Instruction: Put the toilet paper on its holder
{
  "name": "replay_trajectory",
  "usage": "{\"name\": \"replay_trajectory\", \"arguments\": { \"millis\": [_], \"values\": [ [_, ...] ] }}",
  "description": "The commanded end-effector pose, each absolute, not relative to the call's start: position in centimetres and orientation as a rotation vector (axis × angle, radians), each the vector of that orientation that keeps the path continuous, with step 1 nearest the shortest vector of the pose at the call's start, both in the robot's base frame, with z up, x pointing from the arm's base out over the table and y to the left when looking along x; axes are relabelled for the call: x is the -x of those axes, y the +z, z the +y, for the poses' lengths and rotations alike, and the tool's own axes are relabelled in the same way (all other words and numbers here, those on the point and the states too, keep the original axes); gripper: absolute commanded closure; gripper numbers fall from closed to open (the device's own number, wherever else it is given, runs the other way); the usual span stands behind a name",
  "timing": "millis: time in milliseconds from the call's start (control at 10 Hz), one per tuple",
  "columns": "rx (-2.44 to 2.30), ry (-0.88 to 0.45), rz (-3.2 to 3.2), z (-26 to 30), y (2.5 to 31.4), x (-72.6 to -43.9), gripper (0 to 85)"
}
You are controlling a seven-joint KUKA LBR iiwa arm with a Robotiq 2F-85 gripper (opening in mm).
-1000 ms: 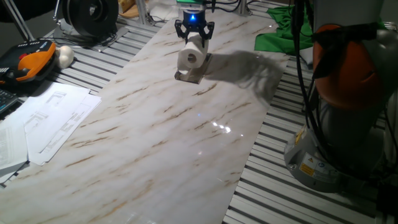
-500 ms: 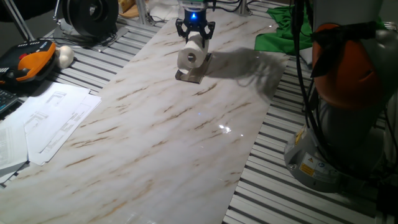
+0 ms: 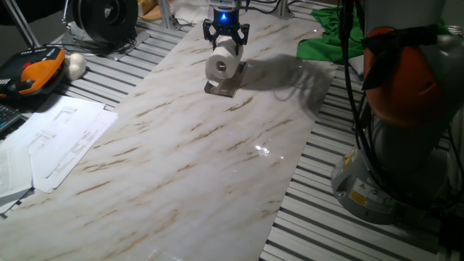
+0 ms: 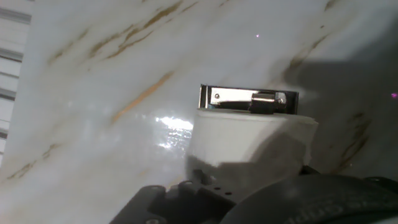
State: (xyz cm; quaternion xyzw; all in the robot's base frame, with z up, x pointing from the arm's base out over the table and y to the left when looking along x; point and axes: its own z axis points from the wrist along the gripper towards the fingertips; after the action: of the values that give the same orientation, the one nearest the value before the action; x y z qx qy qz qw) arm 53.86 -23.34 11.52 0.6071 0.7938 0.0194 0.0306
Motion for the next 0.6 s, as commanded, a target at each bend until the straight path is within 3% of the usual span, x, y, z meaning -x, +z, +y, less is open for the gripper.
{"name": "replay_trajectory", "arguments": {
  "millis": [0,400,500],
  "values": [
    [-1.87,0.059,2.448,-23.4,11.6,-53.9,0.0],
    [-1.878,0.034,2.454,-22.0,13.1,-54.4,0.0],
    [-1.856,0.028,2.47,-21.1,13.8,-54.6,17.0]
  ]
}}
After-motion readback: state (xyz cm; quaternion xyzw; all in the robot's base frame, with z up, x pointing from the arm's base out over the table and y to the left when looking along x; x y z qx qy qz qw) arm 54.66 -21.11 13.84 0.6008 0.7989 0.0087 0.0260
